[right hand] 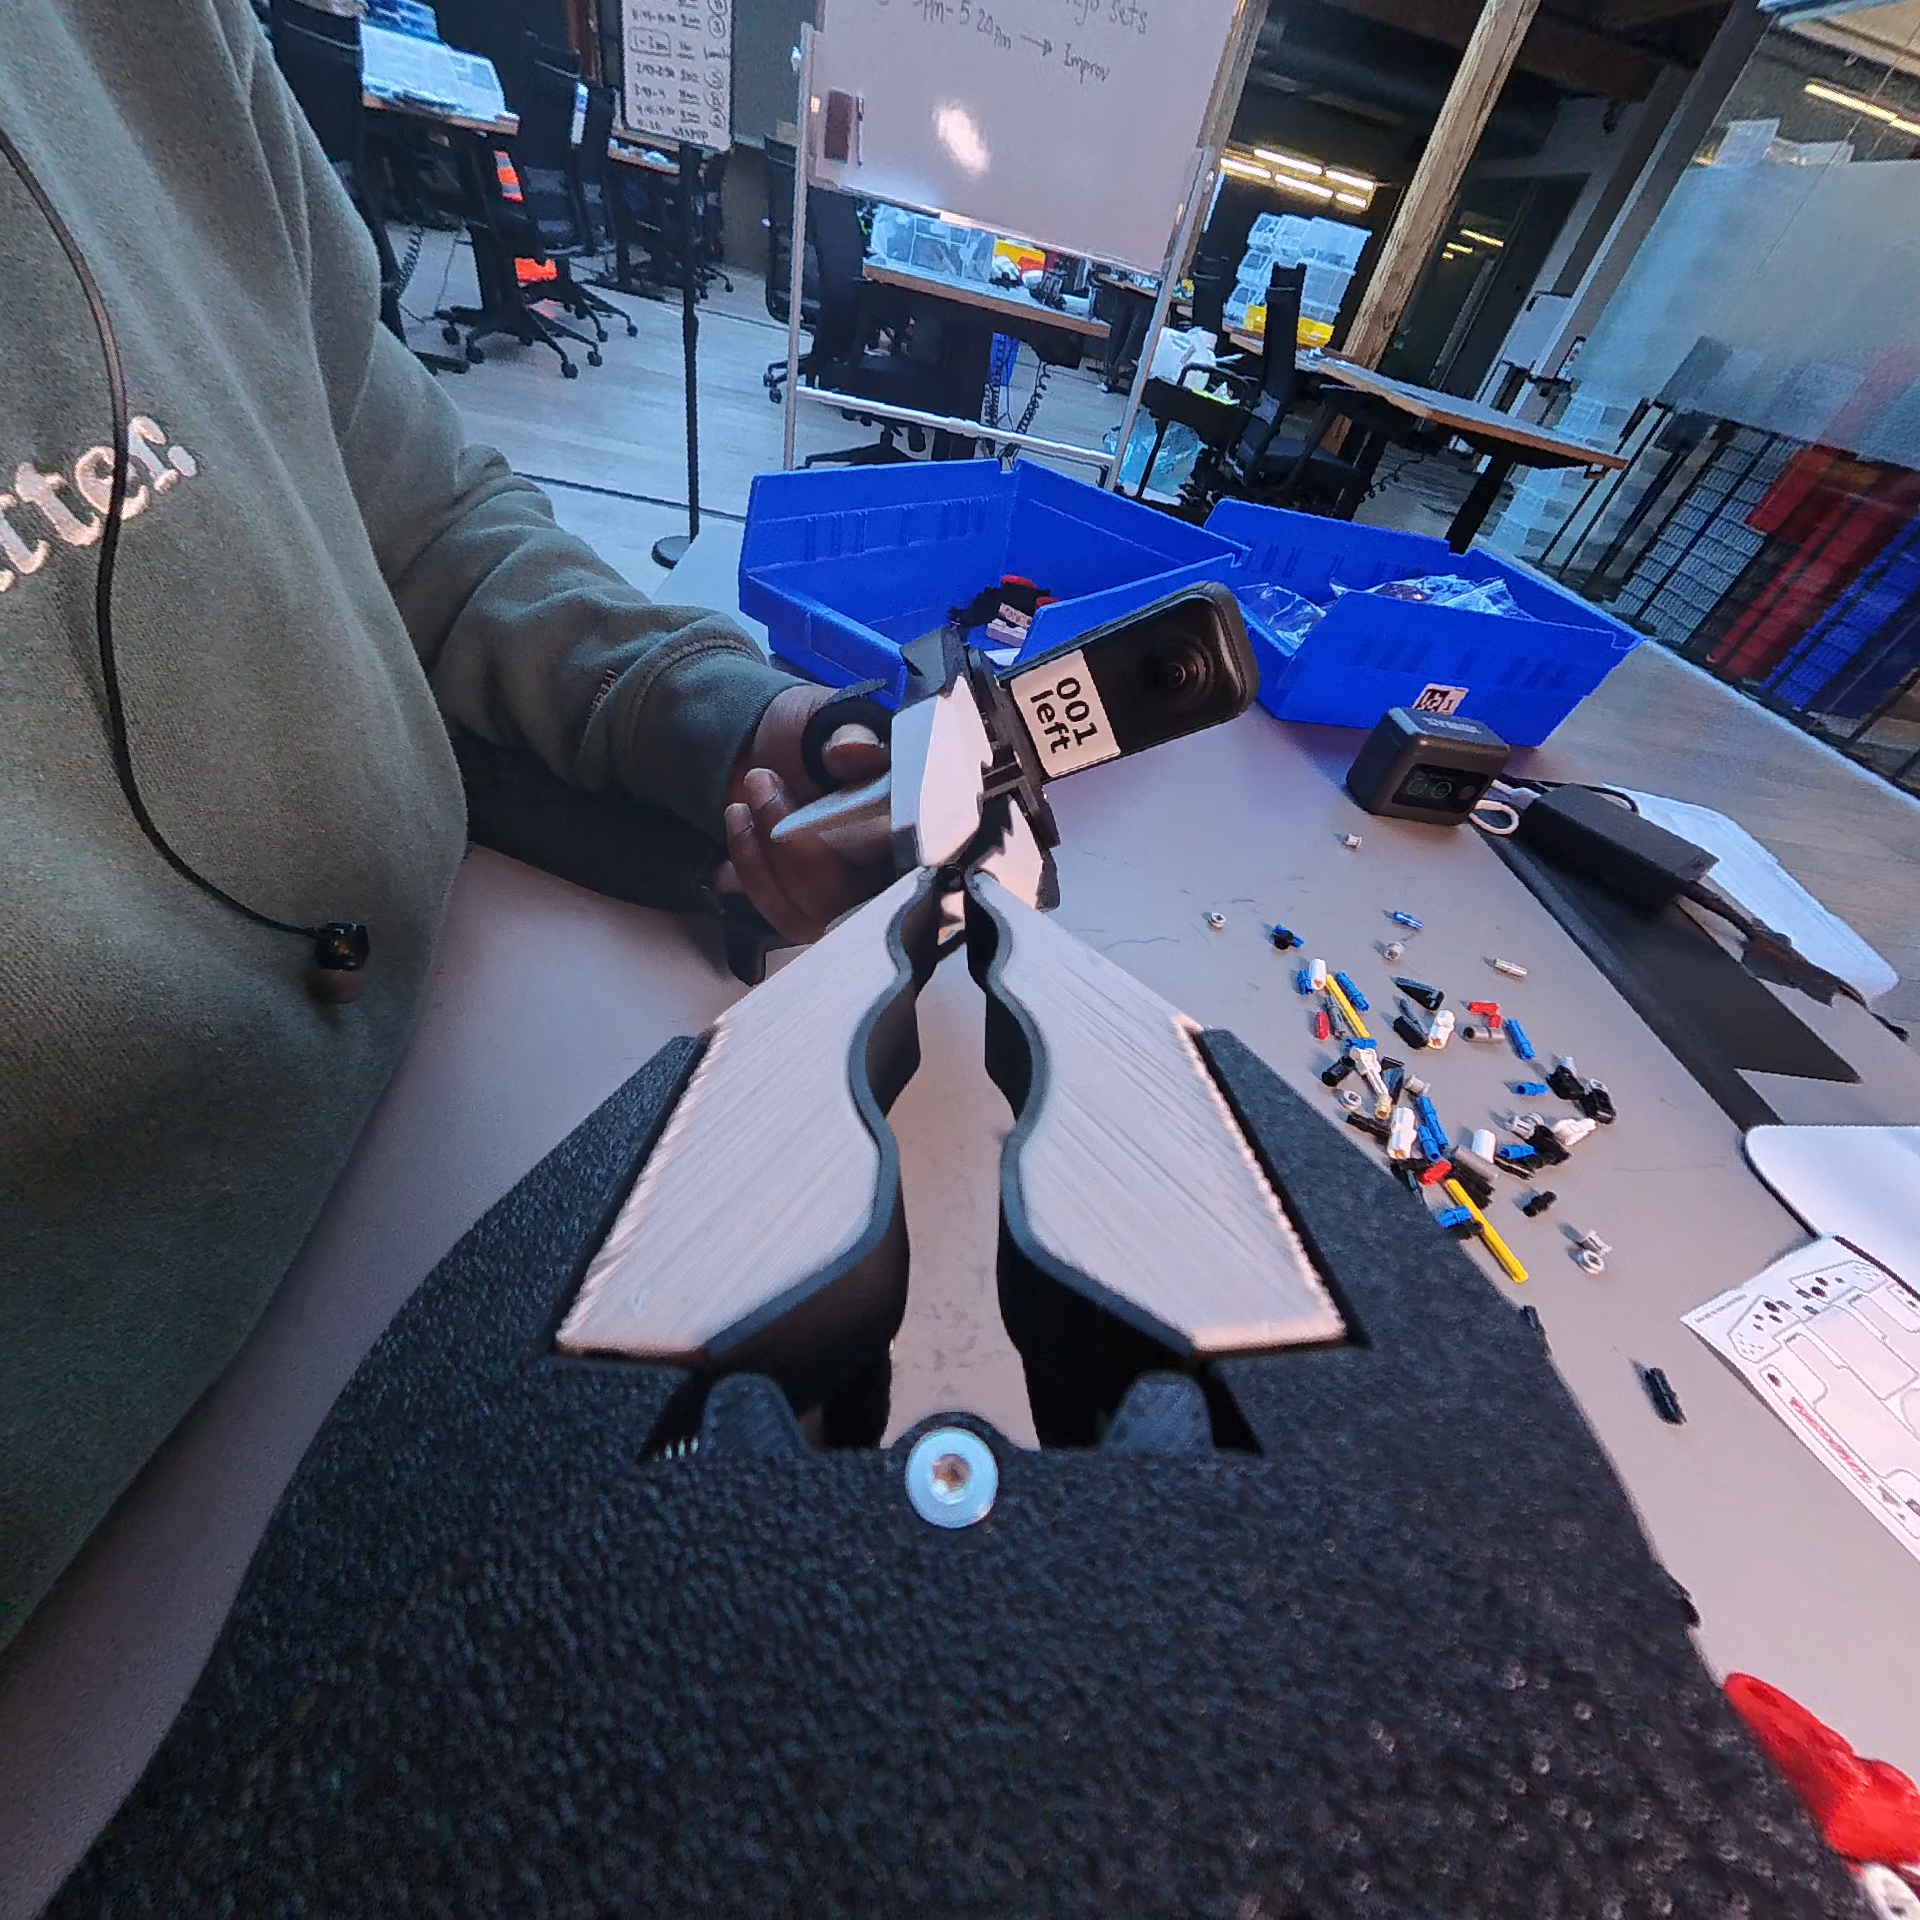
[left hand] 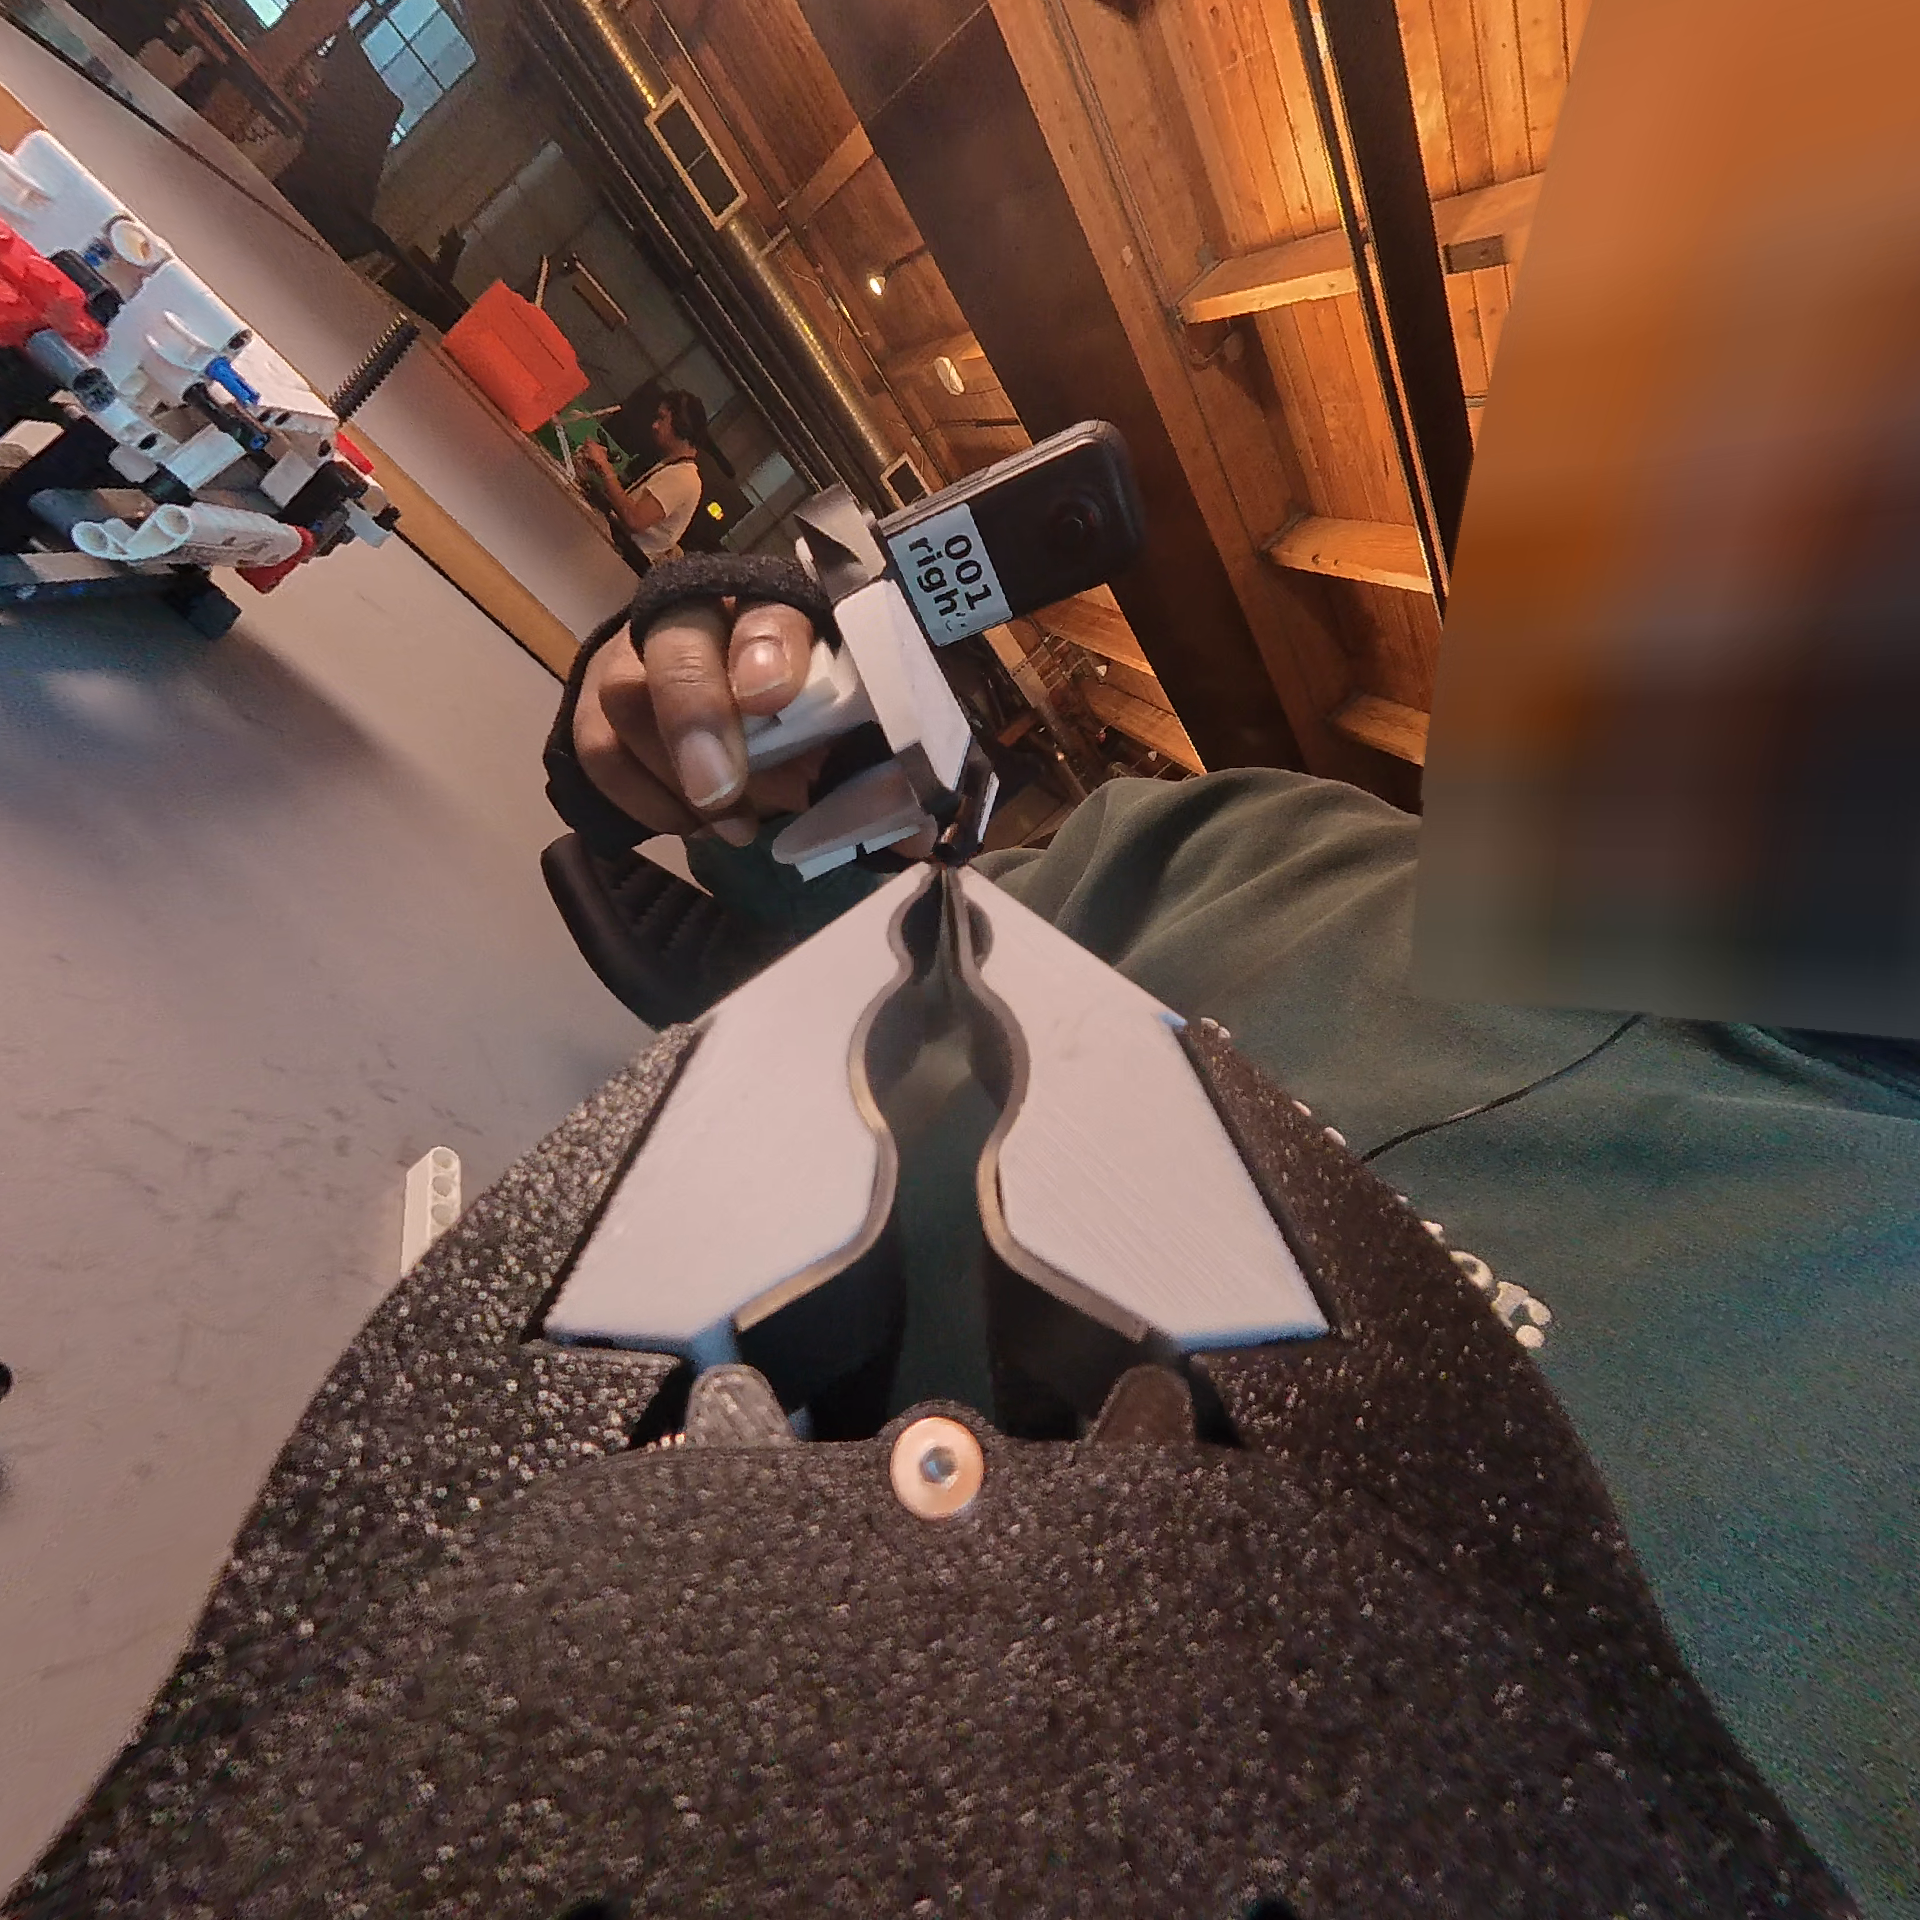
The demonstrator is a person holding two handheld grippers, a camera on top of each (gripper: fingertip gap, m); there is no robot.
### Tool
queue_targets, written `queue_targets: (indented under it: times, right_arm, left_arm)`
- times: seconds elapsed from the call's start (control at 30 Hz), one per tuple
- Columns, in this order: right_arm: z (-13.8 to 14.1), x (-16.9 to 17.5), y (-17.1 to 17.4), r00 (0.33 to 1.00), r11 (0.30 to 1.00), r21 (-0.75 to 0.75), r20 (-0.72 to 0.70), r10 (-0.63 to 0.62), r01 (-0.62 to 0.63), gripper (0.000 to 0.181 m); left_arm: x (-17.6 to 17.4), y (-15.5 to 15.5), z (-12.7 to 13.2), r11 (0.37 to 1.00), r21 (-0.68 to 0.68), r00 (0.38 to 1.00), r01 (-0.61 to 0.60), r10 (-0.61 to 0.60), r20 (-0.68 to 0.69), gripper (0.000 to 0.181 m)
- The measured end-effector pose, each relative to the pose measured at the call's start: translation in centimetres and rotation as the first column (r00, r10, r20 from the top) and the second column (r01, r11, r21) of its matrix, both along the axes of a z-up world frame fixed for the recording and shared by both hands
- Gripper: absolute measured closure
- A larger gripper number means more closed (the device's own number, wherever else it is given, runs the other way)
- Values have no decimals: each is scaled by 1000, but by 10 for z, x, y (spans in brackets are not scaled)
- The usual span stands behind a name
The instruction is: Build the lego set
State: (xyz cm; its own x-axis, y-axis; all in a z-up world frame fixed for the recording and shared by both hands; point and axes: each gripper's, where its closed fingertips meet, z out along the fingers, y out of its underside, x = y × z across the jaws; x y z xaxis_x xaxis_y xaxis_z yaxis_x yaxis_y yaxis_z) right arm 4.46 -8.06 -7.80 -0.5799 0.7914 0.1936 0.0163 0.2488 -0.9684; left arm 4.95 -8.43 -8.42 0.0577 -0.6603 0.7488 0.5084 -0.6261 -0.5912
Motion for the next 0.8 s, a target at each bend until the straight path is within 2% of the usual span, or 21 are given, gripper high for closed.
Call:
queue_targets:
  times: [0.3,0.43,0.6,0.8]
  right_arm:
    - [-1,0,2,1000,1000,-5,1,-2,2,177]
    - [-4,0,2,1000,1000,-4,11,0,0,177]
    - [-5,0,-1,1000,1000,-6,14,14,-14,178]
    - [-6,0,-1,1000,1000,-5,17,18,-18,178]
  left_arm:
    - [0,-1,0,1000,1,1000,4,-4,5,181]
    - [-2,0,2,1000,-2,1000,3,-3,24,168]
    - [-1,1,-1,1000,-4,1000,-6,6,7,177]
    - [-1,1,-2,1000,-11,1000,2,-2,11,177]
